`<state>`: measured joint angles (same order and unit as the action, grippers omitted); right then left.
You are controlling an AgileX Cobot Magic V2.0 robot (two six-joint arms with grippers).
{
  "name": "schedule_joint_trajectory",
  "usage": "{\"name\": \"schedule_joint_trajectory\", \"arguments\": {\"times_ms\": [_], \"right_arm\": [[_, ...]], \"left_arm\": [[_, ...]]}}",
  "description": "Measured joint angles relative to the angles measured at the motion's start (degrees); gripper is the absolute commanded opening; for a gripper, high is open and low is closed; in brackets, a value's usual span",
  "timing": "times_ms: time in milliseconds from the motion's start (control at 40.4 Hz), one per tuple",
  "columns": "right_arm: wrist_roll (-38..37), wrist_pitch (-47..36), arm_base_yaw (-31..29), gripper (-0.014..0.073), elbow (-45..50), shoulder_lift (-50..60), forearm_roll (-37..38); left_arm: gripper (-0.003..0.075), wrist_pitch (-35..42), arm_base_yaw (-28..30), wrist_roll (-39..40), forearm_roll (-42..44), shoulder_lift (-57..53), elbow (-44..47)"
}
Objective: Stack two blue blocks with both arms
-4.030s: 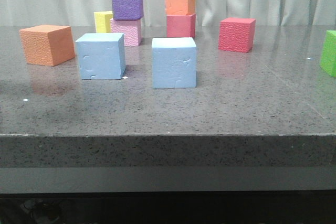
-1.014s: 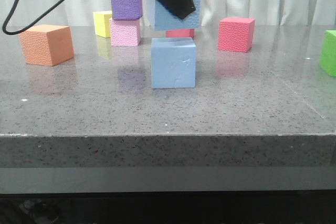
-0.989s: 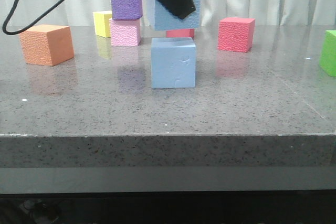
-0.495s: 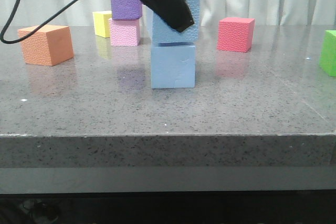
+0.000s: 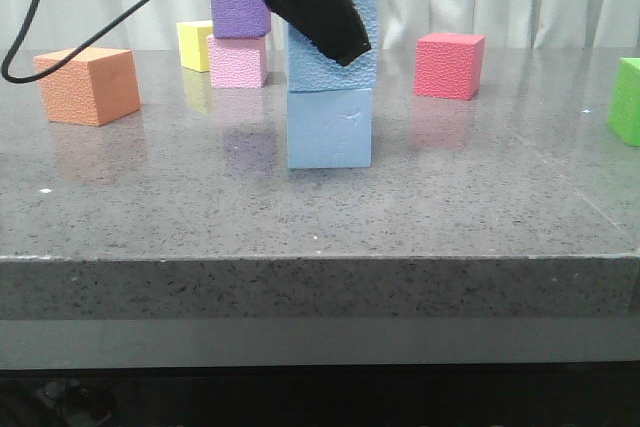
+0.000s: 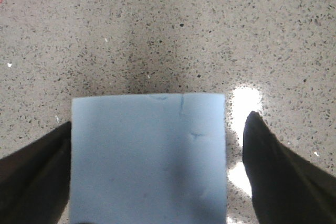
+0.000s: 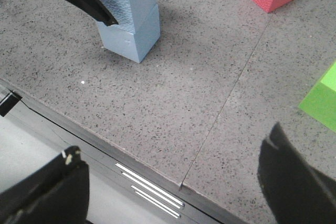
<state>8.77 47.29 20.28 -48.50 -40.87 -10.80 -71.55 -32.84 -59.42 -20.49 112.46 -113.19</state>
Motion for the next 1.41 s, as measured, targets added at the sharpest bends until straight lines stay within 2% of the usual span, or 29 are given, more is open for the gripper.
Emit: {"name": "schedule_joint_trajectory", "arguments": {"times_ms": [297,470,643,766,989,1137,1409], "right_arm": [[0.00,0.00,0.00,0.0654,0.00,0.00,0.00],[0.00,0.00,0.00,0.0654,0.00,0.00,0.00],[0.00,0.00,0.00,0.0654,0.00,0.00,0.00],[0.00,0.00,0.00,0.0654,0.00,0.00,0.00],[0.00,0.00,0.00,0.0654,0.00,0.00,0.00],[0.00,0.00,0.00,0.0654,0.00,0.00,0.00],[0.00,0.00,0.00,0.0654,0.00,0.00,0.00]], "left_arm": [[0.0601,0.00,0.00,0.40,-1.52,-4.03,0.09],[0.0601,1.50,0.00,5.00,-1.91,-8.97,0.09],[0.0601,2.42,0.00,16.64,-0.23,-13.30,0.09],[0.0601,1.38,1.09,28.53,1.02,-15.98,0.09],[0.0601,-0.66,2.55,43.66,10.77,-21.12,0.91],[0.0601,-0.66,2.54,47.70,13.81,-26.65,7.03],[0.0601,5.60,2.54,54.10,19.98,-41.17,28.88]]}}
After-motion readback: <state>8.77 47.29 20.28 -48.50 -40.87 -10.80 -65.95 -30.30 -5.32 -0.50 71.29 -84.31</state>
